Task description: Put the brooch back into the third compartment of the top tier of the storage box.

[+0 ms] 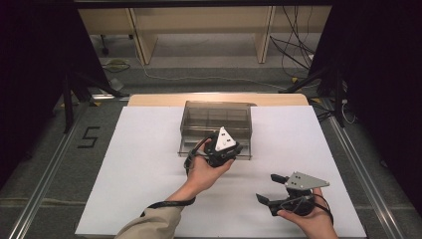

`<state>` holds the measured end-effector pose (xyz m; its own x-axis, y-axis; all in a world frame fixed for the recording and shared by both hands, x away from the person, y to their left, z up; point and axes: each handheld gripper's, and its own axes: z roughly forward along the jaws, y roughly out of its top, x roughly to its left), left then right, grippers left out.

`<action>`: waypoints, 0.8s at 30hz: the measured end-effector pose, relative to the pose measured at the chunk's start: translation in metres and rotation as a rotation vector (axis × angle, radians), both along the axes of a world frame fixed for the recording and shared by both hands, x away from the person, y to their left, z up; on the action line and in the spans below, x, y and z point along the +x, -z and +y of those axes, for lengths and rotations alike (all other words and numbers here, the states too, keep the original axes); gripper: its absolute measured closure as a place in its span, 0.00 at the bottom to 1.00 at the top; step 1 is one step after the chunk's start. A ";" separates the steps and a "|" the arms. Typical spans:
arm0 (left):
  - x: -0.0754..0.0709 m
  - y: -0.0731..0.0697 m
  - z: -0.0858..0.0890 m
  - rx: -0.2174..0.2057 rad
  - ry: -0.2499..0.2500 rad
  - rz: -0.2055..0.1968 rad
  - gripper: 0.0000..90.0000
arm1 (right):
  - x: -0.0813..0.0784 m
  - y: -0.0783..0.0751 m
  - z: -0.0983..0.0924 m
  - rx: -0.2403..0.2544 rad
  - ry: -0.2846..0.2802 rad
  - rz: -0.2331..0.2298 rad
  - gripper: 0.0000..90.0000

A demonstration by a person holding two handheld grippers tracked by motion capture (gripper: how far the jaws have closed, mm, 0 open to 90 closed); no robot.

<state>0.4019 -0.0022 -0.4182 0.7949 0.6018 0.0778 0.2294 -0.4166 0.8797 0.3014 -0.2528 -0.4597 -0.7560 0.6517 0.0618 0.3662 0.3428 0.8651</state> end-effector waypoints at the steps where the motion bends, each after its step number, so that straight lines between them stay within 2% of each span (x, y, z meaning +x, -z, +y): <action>1: 0.000 0.000 0.000 0.001 0.000 0.000 0.88 | 0.000 0.000 0.000 0.000 0.000 0.001 0.18; 8: 0.001 0.000 -0.001 0.001 -0.003 0.005 0.86 | 0.000 0.000 0.000 -0.001 -0.001 0.000 0.18; 16: 0.001 -0.001 -0.001 0.000 -0.009 0.006 0.80 | 0.000 0.000 0.000 0.000 0.000 0.001 0.18; 20: 0.000 -0.003 0.001 -0.014 -0.014 -0.001 0.74 | 0.000 0.000 -0.001 0.000 0.000 -0.001 0.18; 24: -0.004 -0.007 0.007 -0.044 -0.017 -0.007 0.65 | 0.000 0.000 -0.001 0.000 0.001 -0.002 0.18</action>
